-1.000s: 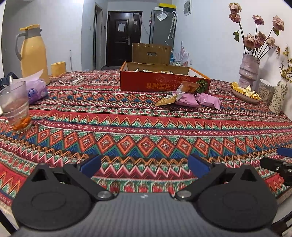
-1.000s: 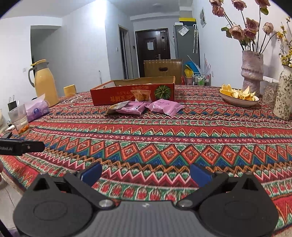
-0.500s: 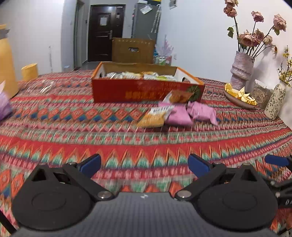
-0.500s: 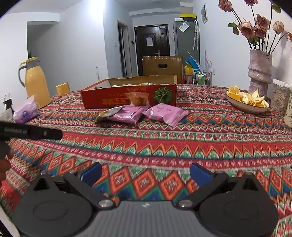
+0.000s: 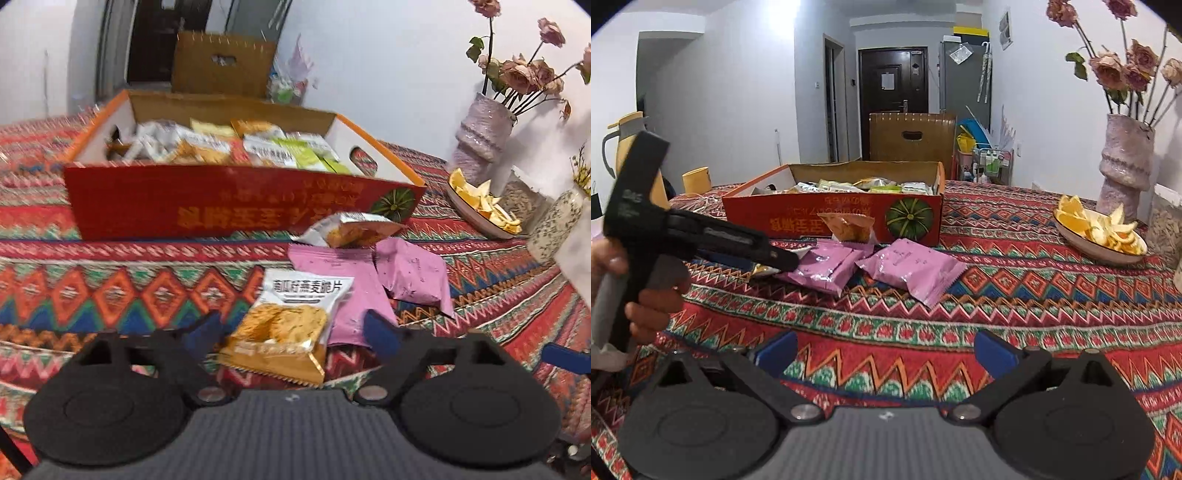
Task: Organize snacks
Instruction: 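Grasp a pink packet with the right tool while the left tool grasps a white wrapper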
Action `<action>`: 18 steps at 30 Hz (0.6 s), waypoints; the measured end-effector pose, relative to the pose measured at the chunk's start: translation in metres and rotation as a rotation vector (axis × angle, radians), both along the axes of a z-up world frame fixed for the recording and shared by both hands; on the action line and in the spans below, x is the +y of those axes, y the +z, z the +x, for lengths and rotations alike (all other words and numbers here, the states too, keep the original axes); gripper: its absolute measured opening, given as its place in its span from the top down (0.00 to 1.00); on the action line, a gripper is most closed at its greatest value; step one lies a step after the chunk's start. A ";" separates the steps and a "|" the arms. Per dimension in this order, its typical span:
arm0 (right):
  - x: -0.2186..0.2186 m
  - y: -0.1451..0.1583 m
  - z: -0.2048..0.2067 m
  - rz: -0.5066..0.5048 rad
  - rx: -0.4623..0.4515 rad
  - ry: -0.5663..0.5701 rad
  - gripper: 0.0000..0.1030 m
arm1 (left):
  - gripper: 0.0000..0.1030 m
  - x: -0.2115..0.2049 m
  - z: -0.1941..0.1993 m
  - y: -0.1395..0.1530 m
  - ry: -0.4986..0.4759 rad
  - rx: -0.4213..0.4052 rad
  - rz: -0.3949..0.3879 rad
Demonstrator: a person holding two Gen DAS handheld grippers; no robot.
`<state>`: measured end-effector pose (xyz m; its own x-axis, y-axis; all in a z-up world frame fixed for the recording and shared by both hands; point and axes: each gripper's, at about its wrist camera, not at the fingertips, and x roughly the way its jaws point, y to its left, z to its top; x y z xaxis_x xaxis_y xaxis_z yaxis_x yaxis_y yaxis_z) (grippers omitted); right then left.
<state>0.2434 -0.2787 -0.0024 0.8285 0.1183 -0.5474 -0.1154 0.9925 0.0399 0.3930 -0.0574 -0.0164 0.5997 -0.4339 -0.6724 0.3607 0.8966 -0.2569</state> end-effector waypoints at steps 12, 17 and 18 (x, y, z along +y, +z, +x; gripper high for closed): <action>0.028 0.019 0.081 0.115 0.044 0.087 0.17 | 0.67 0.043 -0.024 0.010 0.021 0.053 -0.105; 0.066 -0.003 0.128 0.114 0.144 0.126 0.23 | 0.81 0.077 -0.060 0.013 0.091 0.045 -0.147; 0.072 -0.007 0.136 0.108 0.161 0.105 0.23 | 0.83 0.082 -0.064 0.012 0.108 0.053 -0.145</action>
